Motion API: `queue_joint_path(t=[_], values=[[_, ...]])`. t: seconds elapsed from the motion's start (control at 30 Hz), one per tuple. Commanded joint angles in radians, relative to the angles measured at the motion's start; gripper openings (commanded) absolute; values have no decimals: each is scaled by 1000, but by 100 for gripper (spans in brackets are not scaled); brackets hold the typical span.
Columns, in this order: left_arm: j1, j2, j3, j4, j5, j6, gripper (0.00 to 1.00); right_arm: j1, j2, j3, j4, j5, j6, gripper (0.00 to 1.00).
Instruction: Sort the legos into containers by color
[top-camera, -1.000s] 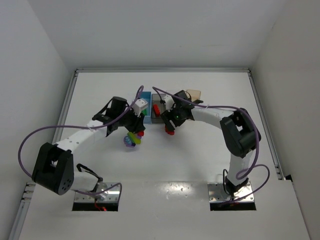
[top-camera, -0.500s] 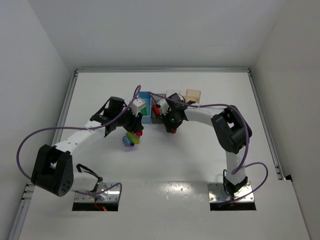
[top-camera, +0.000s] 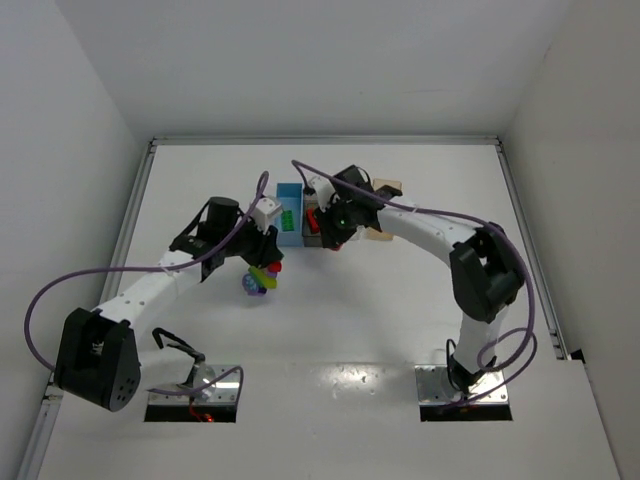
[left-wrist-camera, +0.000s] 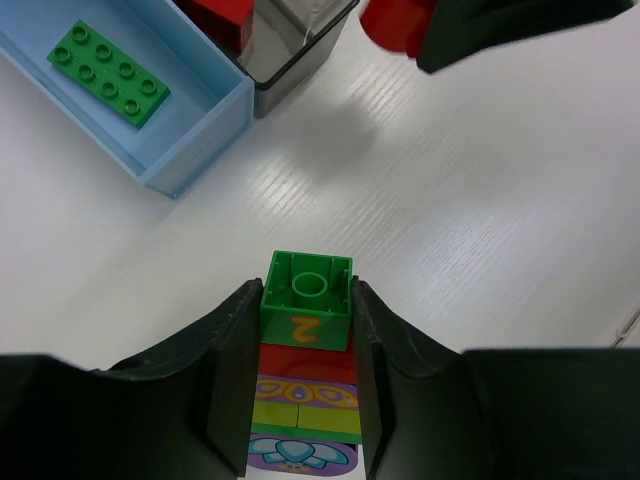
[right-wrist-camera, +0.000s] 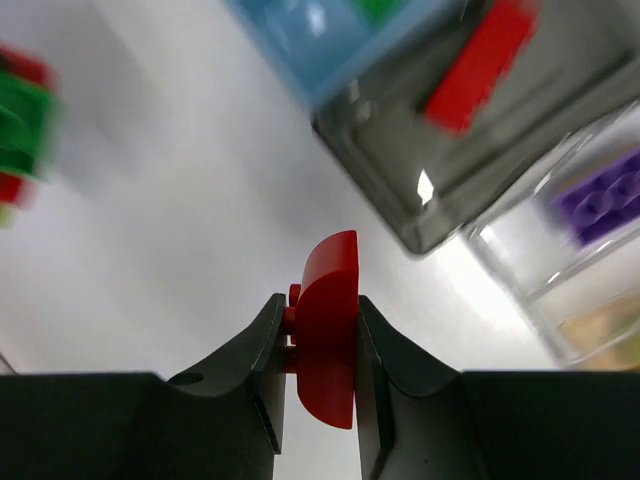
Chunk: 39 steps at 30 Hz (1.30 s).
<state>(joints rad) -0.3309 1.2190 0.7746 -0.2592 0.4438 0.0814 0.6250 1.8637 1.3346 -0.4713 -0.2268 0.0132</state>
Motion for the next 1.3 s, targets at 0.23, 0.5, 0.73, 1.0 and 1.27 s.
queue_joint_path(t=[0.23,0.5,0.73,1.0,1.27], values=[[58,-27,29,37,53,-71,20,-2,38,236,160,73,62,0],[76,-27,48,37,53,-71,20,-11,149,261,237,121,44,0],[76,-7,57,37,62,-71,20,-11,183,232,270,127,33,20],[85,25,57,70,62,-111,20,-1,141,201,281,127,21,68],[182,62,106,98,124,-260,12,-31,-158,-72,415,75,105,69]])
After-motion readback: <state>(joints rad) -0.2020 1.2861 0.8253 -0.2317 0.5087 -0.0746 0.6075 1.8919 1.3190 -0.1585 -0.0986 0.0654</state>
